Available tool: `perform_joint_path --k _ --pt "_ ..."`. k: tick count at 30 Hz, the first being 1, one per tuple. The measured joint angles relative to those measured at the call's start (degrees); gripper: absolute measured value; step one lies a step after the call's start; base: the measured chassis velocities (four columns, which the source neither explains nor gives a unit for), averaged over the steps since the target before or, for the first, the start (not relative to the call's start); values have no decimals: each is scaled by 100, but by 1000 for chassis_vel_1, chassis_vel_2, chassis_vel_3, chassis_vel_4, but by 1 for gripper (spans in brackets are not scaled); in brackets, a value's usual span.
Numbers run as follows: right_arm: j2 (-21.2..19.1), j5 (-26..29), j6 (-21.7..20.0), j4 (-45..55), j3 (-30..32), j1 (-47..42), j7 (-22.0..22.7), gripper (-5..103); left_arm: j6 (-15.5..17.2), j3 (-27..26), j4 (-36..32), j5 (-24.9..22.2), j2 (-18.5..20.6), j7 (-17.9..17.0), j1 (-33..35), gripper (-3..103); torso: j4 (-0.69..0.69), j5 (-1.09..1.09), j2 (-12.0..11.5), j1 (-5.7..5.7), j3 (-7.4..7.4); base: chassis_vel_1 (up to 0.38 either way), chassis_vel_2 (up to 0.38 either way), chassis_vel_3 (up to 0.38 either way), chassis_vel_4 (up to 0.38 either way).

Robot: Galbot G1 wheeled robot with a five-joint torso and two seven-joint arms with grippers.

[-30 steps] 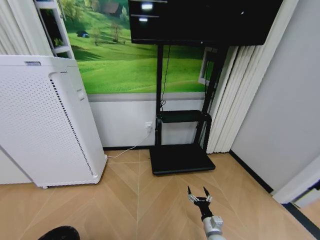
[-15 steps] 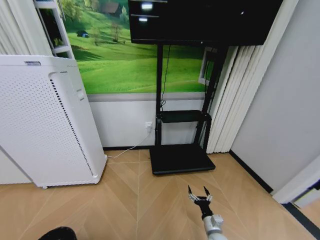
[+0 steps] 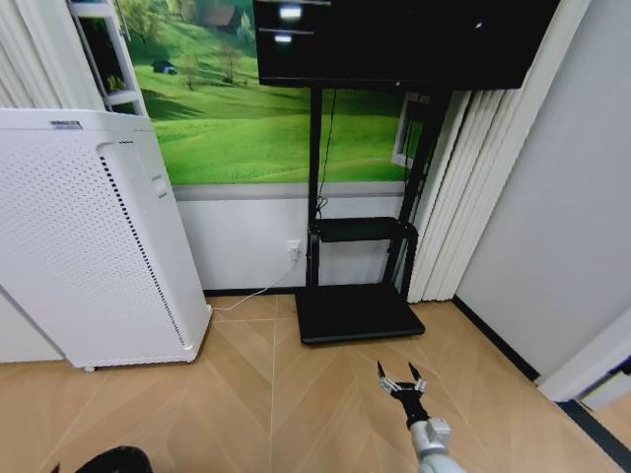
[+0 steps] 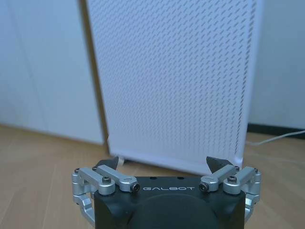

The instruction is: Pick up the trash bin and place the garbage on the floor into it.

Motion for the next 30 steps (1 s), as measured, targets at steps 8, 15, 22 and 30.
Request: perform_joint_path --k 8,15,22,30 --pt "57 101 -205 1128 335 -1029 14 100 68 966 -702 703 465 92 -532 100 -1 0 0 0 0 0 0 0 0" --pt "289 -2 -410 1993 367 -1466 250 100 511 2152 -1275 973 732 -195 -1090 100 0 0 0 0 0 0 0 0 0" --pt "408 -118 -540 2312 277 -1508 307 100 639 2637 -1455 1190 664 -361 -1182 100 0 0 0 0 0 0 0 0 0" --pt "384 -161 -683 2377 209 -1371 298 100 575 2791 -1577 1377 476 -300 -1054 100 1 1 0 0 0 0 0 0 0"
